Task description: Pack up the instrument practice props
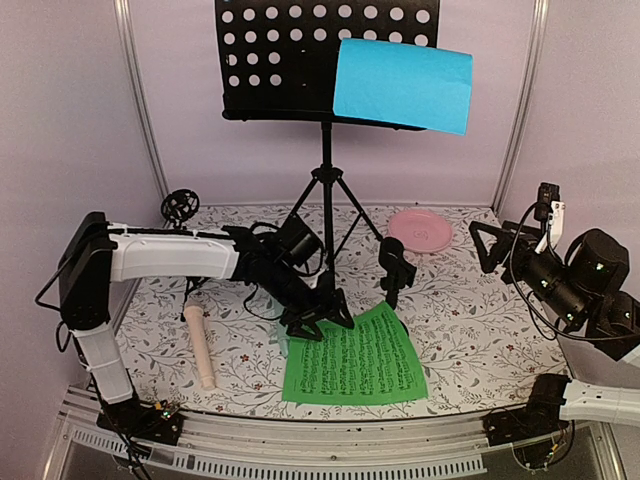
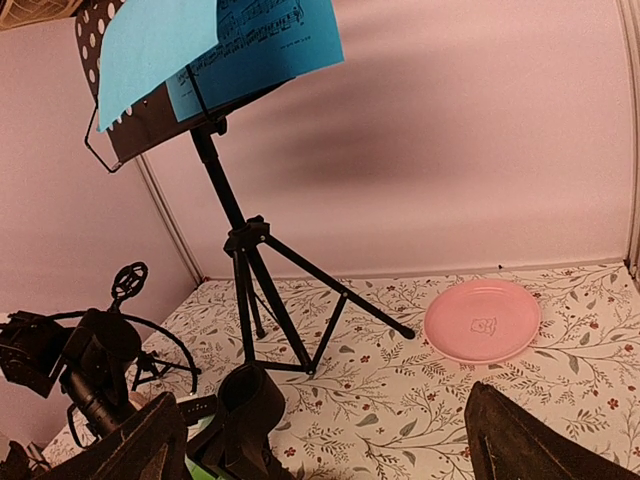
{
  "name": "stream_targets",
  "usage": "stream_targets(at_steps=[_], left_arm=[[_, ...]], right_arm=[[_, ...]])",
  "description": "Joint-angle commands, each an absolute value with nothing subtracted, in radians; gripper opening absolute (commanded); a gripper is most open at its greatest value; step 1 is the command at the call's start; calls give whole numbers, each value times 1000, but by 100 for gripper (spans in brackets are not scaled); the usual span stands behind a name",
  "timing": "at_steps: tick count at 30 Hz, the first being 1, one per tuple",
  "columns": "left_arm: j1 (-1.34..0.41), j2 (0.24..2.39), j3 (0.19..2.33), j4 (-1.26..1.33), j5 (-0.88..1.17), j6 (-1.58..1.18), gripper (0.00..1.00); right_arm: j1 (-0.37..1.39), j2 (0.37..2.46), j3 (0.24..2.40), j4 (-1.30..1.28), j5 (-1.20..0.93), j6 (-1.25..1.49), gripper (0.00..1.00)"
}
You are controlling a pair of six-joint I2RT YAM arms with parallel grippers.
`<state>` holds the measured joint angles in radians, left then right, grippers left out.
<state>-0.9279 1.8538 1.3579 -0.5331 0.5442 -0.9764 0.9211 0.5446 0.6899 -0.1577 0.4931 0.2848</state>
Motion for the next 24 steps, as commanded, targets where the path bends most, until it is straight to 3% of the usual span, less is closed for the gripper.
stream_targets(at_steps=[1, 12, 24], left_arm=[[-916, 1847, 1266, -572, 456, -899, 80], [-877, 1879, 1204, -474, 365, -929, 77], [-824, 1814, 1100, -538, 238, -901, 76]], right_arm=[[926, 558, 679, -142, 481, 298, 99], [925, 589, 699, -132, 453, 287, 99], [926, 577, 686, -135, 475, 290, 99]])
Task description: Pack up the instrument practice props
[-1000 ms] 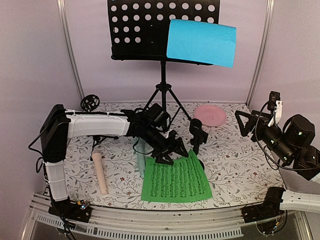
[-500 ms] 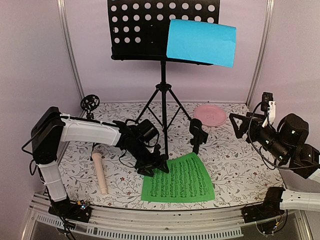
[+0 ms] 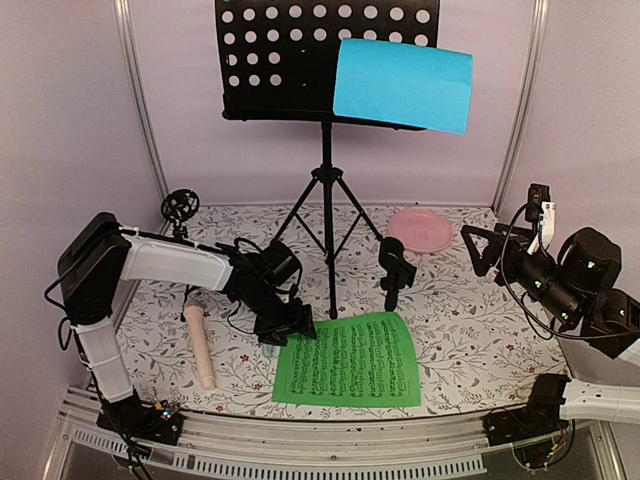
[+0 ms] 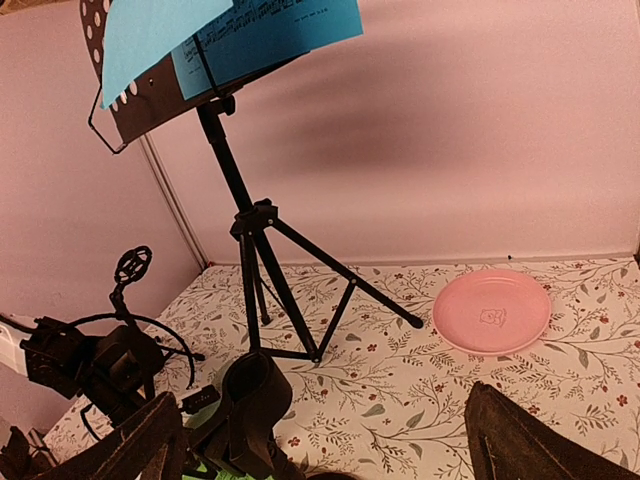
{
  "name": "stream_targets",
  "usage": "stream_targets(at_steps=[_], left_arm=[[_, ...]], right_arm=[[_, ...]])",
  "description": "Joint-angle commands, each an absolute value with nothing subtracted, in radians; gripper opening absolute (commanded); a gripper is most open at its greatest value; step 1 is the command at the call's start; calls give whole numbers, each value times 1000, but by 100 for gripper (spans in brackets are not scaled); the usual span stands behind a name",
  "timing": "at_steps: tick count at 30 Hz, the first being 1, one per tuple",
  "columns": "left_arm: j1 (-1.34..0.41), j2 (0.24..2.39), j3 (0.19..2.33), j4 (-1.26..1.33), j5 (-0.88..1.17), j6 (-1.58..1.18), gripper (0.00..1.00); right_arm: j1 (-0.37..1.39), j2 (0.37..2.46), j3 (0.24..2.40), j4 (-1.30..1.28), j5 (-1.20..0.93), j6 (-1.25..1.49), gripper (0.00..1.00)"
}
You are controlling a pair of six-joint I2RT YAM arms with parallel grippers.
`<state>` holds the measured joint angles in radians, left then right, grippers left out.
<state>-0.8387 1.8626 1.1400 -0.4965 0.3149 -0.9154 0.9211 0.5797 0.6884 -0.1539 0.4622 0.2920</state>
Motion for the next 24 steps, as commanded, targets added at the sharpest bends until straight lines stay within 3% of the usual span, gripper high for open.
stream_targets(at_steps=[1, 18, 24], left_arm=[[-821, 1796, 1090, -553, 221, -902, 76], [-785, 1443, 1048, -654, 70, -892, 76], [-792, 1339, 1082, -586, 93, -810, 75]], right_arm=[[925, 578, 687, -135, 474, 289, 99], [922, 736, 809, -85, 402, 125, 99], [814, 787, 927, -106, 193, 13, 99]])
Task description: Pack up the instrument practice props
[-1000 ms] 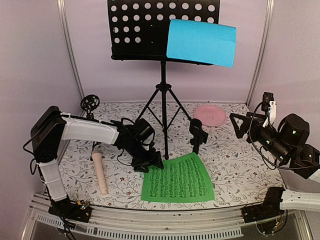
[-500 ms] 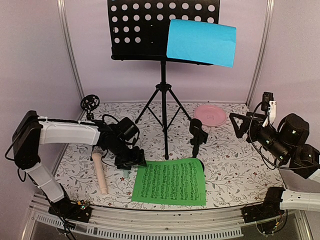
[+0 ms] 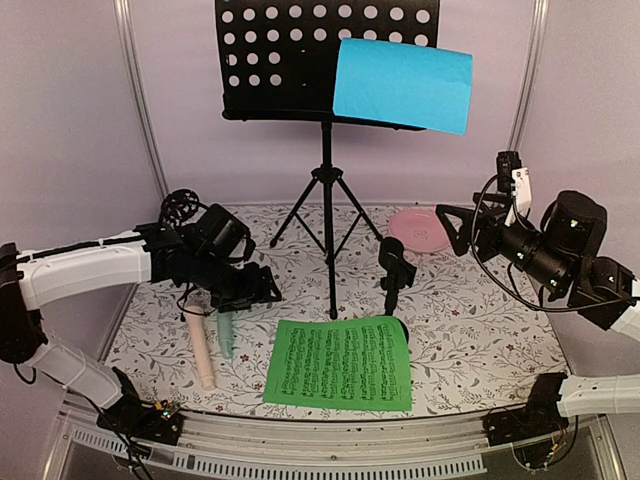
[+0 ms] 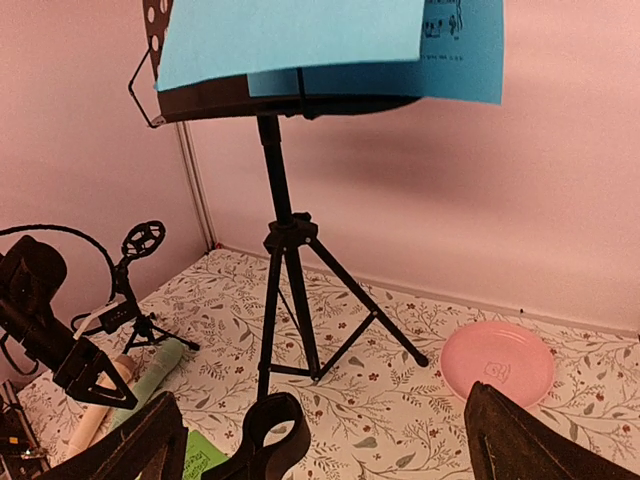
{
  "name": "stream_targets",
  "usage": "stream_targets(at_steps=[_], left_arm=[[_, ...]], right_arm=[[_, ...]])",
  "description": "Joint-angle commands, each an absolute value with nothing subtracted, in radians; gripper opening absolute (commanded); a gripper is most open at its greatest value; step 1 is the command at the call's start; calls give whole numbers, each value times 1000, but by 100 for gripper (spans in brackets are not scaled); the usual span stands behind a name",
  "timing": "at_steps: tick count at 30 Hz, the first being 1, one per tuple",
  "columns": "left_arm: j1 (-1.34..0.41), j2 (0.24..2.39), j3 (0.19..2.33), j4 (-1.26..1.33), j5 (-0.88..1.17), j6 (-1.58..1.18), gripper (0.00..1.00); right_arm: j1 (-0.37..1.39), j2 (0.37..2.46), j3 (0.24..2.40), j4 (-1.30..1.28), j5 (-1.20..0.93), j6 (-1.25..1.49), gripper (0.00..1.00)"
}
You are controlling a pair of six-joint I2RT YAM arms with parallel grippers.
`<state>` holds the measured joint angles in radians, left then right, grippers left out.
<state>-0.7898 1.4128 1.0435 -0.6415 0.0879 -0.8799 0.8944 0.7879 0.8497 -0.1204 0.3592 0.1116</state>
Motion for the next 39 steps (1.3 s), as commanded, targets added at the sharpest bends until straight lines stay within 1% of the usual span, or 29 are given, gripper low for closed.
stream_targets(at_steps=[1, 6, 10, 12, 14, 16, 18, 25, 28, 31, 35, 37, 39], left_arm=[[-792, 1323, 1086, -572, 99, -805, 75], [-794, 1284, 1142, -564, 117, -774, 75], [-806, 1250, 1181, -551, 108, -765, 74], [-814, 1230, 1190, -529, 109, -758, 74], [-822, 1212, 1194, -510, 109, -751, 74], [-829, 1197, 1198, -499, 107, -740, 74], [-835, 1184, 1199, -496, 104, -729, 74], [-838, 1142, 1178, -457, 97, -714, 74], [-837, 1135, 1167, -424, 108, -697, 74], [-837, 1142, 1180, -414, 104, -675, 74], [-837, 1159, 1214, -409, 102, -652, 73], [-837, 1165, 1226, -398, 109, -645, 73], [-836, 1164, 1231, -379, 122, -639, 73]], right_arm=[[778, 786, 940, -107, 132, 3, 99], [581, 828, 1050, -204, -83, -62, 99], [461, 863, 1151, -237, -216, -116, 99], [390, 891, 1198, -246, -330, -125, 99], [299, 933, 1286, -269, -504, -101, 100], [177, 1008, 1391, -336, -663, -48, 93], [108, 1073, 1472, -392, -785, 14, 88], [61, 1093, 1506, -341, -882, 151, 88], [60, 1092, 1495, -288, -903, 222, 87], [59, 1092, 1466, -160, -945, 326, 81], [64, 1107, 1395, 32, -1015, 498, 70], [86, 1117, 1387, 38, -994, 534, 68], [122, 1129, 1400, 14, -948, 506, 68]])
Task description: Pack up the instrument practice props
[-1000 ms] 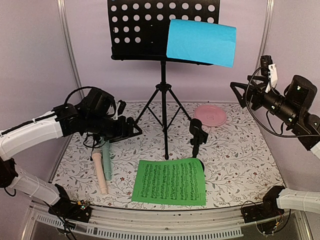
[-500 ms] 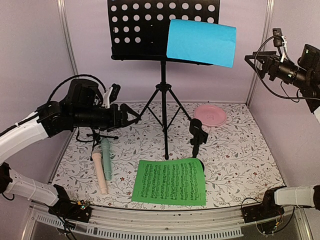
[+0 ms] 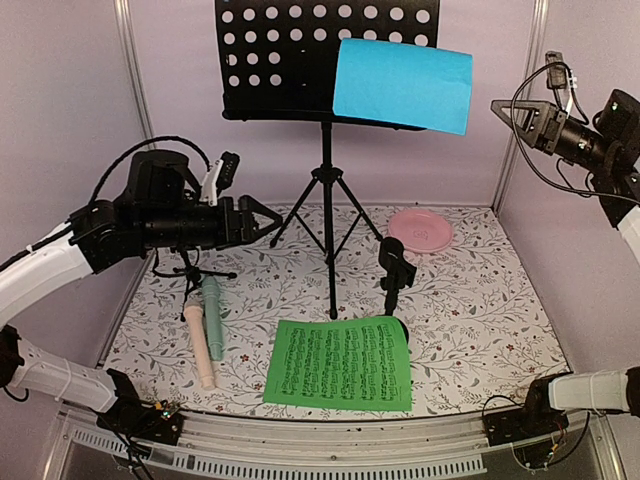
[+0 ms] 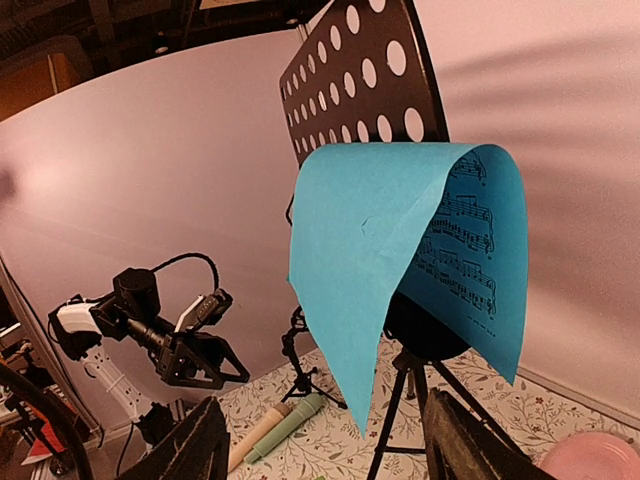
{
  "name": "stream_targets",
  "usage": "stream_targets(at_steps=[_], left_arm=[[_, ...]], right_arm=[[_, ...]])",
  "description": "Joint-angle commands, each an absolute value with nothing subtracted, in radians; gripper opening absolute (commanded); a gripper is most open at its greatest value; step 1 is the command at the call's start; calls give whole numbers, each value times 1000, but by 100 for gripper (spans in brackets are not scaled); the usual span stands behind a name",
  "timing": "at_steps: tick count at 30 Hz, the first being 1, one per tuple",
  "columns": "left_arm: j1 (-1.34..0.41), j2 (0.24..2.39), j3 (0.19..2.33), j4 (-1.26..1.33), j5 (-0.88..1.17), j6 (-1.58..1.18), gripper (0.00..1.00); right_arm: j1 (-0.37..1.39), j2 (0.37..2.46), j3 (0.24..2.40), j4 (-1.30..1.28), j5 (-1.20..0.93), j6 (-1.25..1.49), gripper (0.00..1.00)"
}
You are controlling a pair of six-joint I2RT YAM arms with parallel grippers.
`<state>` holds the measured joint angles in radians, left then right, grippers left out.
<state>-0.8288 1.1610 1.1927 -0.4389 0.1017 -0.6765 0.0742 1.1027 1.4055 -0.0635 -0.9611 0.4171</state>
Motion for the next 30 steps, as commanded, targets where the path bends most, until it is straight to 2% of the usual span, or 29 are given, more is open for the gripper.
stream_targets(at_steps=[1, 9, 12, 15, 16, 20, 26, 30], left_arm=[[-837, 1162, 1233, -364, 133, -637, 73], [-838, 1150, 1242, -301, 166, -636, 78], [-837, 1148, 1245, -296, 177, -634, 85], [-836, 1146, 1249, -295, 178, -632, 98], [-837, 1146, 1252, -293, 178, -629, 99], [-837, 1149, 1267, -278, 202, -609, 99], [-838, 1190, 1347, -308, 236, -534, 97], [-839, 1214, 1417, -338, 239, -470, 92]], right_arm=[[137, 1141, 1410, 4, -928, 492, 68], [237, 1215, 1454, -40, -785, 463, 65], [245, 1225, 1454, -24, -778, 473, 62], [255, 1233, 1452, -23, -767, 473, 57], [261, 1236, 1448, -17, -764, 475, 55], [310, 1247, 1439, -4, -749, 466, 45], [339, 1232, 1410, 65, -716, 484, 24], [349, 1226, 1408, 93, -697, 500, 20]])
